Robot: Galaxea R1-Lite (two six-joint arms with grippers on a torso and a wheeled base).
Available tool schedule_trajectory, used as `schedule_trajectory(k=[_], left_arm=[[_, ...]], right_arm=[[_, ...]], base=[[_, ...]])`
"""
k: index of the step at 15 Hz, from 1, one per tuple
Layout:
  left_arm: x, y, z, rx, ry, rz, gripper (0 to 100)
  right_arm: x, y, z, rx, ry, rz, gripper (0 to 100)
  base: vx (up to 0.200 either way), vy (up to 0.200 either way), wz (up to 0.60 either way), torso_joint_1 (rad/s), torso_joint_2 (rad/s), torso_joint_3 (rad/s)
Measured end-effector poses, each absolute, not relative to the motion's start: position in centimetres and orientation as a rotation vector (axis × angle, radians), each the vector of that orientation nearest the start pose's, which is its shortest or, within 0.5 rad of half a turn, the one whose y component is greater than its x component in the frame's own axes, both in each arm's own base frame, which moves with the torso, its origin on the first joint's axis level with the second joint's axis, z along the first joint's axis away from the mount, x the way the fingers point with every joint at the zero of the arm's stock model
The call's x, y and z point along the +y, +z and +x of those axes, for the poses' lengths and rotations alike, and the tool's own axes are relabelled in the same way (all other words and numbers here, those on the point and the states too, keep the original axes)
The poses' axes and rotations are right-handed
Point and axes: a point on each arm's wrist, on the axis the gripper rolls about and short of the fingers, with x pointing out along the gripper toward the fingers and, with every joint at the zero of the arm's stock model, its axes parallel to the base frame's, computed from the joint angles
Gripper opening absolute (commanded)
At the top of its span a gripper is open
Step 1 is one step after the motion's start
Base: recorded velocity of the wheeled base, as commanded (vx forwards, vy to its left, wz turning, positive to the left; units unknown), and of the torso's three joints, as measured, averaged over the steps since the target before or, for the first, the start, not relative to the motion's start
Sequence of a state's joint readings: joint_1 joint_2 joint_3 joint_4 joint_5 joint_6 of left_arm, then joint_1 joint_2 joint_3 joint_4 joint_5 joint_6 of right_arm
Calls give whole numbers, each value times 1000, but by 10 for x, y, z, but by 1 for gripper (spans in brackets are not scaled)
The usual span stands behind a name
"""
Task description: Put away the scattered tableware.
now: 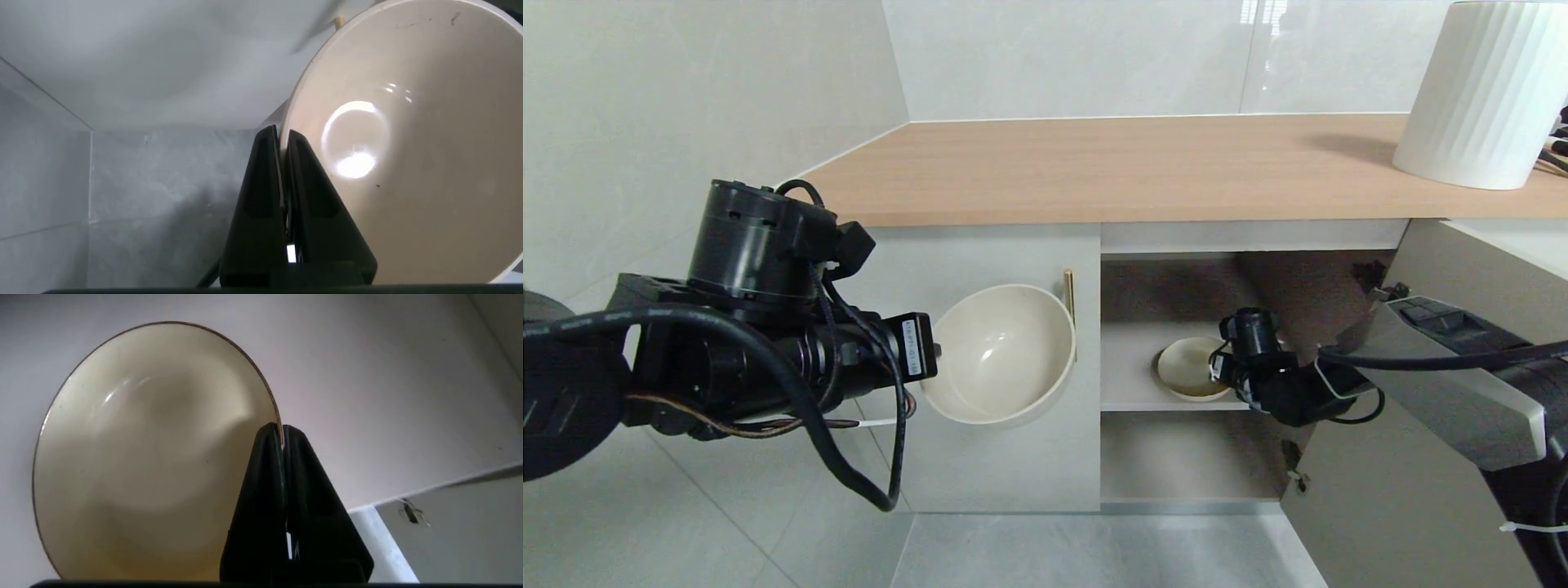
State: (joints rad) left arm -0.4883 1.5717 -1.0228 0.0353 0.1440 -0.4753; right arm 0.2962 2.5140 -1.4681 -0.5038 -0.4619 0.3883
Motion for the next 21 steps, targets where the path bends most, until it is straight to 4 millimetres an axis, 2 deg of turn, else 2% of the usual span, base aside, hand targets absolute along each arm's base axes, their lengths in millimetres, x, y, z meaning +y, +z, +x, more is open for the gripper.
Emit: schedule_trajectory(k=[12, 13, 18, 21], left_arm=[[-127, 214, 245, 632, -192, -272, 0], [-127, 214, 245, 632, -193, -272, 0], [-127, 213, 246, 634, -193, -271, 0], [-127, 213, 246, 637, -193, -270, 0]], right_arm=[[131, 2, 477, 452, -279, 178, 0], [130, 2, 477, 452, -281, 179, 100], [130, 3, 476, 450, -282, 185, 100], [128, 10, 468, 460, -284, 188, 100]], base=[[0, 0, 0, 0, 0, 0], [0, 0, 0, 0, 0, 0], [0, 0, 0, 0, 0, 0], [0, 0, 0, 0, 0, 0]])
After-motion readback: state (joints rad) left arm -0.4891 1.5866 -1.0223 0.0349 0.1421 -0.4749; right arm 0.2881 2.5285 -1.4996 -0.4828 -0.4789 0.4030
